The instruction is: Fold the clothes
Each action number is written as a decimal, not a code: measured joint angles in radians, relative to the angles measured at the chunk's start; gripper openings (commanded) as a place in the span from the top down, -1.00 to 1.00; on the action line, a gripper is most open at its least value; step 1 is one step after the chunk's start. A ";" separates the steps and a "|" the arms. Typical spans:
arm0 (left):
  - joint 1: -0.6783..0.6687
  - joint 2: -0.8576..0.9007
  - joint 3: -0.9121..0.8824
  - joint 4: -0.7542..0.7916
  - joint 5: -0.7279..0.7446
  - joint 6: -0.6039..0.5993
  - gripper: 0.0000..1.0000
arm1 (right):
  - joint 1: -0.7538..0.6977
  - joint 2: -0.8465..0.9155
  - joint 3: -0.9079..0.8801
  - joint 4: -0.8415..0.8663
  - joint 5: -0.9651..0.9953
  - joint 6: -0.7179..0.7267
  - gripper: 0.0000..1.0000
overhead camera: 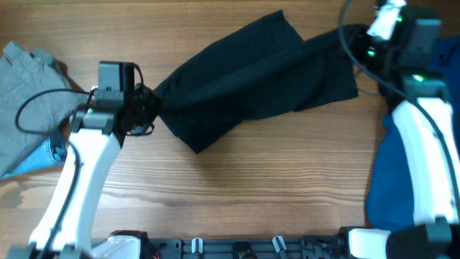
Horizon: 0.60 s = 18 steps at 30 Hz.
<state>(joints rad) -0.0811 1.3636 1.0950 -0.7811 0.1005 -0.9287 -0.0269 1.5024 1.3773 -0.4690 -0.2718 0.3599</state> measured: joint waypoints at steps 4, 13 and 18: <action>0.009 0.121 0.000 0.043 -0.024 -0.008 0.92 | 0.037 0.118 0.000 0.094 0.011 -0.001 0.91; 0.011 0.297 0.000 0.154 -0.036 -0.051 0.92 | 0.083 0.293 0.000 0.349 0.023 -0.004 0.91; 0.023 0.333 0.000 0.187 -0.043 -0.099 0.92 | 0.116 0.357 0.002 0.512 0.029 -0.007 0.91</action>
<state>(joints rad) -0.0582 1.6962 1.0950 -0.5941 0.0574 -1.0279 0.0887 1.8595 1.3792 0.0425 -0.2428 0.3531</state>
